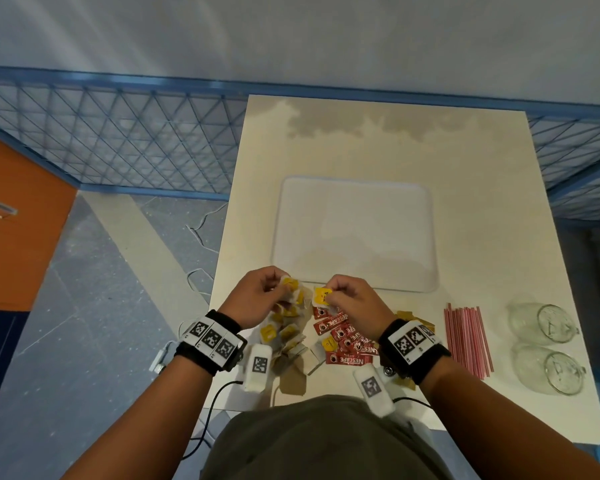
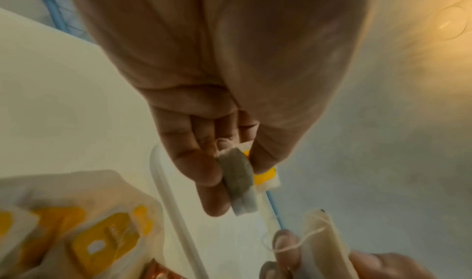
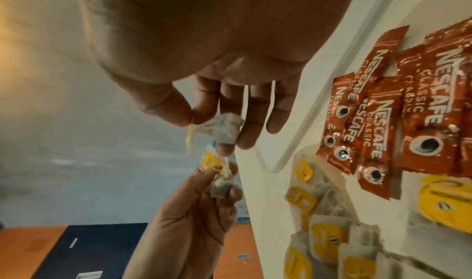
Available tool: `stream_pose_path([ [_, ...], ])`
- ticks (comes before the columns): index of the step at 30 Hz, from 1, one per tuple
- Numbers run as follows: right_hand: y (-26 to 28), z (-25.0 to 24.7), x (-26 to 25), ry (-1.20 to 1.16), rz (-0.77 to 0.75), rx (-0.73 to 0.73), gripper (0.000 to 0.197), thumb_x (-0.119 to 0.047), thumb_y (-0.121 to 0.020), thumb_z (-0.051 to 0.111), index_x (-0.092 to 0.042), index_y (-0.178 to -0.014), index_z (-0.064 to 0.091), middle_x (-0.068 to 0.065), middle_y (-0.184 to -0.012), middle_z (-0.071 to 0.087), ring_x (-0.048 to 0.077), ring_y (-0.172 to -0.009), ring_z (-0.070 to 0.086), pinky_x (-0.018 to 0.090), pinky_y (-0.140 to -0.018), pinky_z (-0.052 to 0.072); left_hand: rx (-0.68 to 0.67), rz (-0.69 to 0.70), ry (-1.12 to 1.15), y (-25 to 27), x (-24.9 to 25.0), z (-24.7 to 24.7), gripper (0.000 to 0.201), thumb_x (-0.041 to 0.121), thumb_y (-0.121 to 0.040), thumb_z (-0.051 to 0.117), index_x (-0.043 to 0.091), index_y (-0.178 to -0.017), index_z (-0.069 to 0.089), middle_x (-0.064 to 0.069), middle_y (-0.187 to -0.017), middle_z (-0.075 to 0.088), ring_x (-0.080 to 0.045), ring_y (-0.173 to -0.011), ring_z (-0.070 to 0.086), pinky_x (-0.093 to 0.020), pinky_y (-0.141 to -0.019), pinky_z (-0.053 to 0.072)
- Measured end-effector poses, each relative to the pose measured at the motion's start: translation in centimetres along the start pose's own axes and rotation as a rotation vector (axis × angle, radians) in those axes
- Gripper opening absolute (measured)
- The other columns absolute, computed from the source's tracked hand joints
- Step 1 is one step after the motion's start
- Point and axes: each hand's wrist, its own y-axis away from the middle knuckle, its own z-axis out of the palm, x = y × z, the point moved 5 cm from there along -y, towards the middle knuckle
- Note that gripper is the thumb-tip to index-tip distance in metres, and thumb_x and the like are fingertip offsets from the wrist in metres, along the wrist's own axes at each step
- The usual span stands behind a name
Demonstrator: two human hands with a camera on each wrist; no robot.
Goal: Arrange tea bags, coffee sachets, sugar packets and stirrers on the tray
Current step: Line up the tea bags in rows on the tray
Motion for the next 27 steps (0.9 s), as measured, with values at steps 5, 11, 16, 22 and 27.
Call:
stream_pose_path([
  [5,-0.9,-0.7,-0.9,0.014,-0.034,0.051,0.01,-0.013,-0.093,0.071,-0.007,-0.086,0.072,0.006,-0.078,0.069,0.012,-0.073,0.062,0.026,-0.072,0.054,0.064,0.029,-0.059,-1.3,1.2,-0.8,0.01,0.012,-0.096,0.064,0.004,-0.099,0.068,-0.016,-0.084,0.075,-0.022,-0.069,0.071,-0.023,-0.055,0.046],
  [11,-1.7,-2.1,-0.7,0.101,-0.013,0.13,0.009,-0.023,-0.092,0.074,-0.026,-0.095,0.082,-0.008,-0.09,0.079,0.006,-0.086,0.072,0.021,-0.079,0.056,0.167,0.026,0.014,-3.6,1.5,-1.9,0.012,0.018,-0.096,0.067,0.009,-0.098,0.075,-0.011,-0.086,0.073,-0.021,-0.072,0.072,-0.025,-0.063,0.053],
  [16,-2.8,-3.0,0.6,0.158,0.008,0.142,0.012,-0.023,-0.094,0.071,-0.027,-0.099,0.082,-0.012,-0.092,0.078,0.006,-0.089,0.071,0.031,-0.086,0.058,0.194,0.025,0.021,-5.9,2.3,-2.5,0.01,0.016,-0.094,0.069,0.009,-0.096,0.076,-0.008,-0.081,0.068,-0.018,-0.064,0.064,-0.028,-0.066,0.057],
  [22,-4.1,-4.1,3.4,0.135,0.095,0.249,0.027,-0.039,-0.09,0.075,-0.035,-0.116,0.069,-0.008,-0.091,0.075,0.005,-0.093,0.068,0.03,-0.091,0.055,0.271,0.05,-0.161,-11.0,3.2,-3.9,0.005,0.011,-0.09,0.073,0.014,-0.093,0.074,-0.003,-0.084,0.074,-0.011,-0.074,0.069,-0.018,-0.069,0.051],
  [27,-4.9,-4.7,3.7,0.136,0.125,0.239,0.029,-0.041,-0.089,0.075,-0.032,-0.116,0.071,-0.01,-0.094,0.076,0.003,-0.091,0.069,0.027,-0.09,0.056,0.257,0.074,-0.358,-16.2,4.8,-4.9,0.005,0.008,-0.088,0.071,0.012,-0.086,0.074,-0.005,-0.08,0.076,-0.022,-0.08,0.071,-0.03,-0.081,0.056],
])
